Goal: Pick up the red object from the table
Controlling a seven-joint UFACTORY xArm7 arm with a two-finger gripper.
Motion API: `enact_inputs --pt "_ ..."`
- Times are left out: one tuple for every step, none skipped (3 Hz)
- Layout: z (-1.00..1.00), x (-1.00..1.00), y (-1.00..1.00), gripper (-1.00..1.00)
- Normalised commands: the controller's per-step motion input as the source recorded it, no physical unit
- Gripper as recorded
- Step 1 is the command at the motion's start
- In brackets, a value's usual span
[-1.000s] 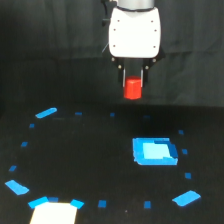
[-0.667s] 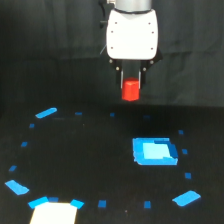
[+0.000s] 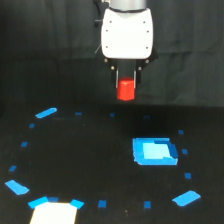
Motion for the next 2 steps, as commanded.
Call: enact_inputs --pt "-0.39 0.01 -0.15 -1.0" --pt "0.4 0.09 -0.38 -1.0"
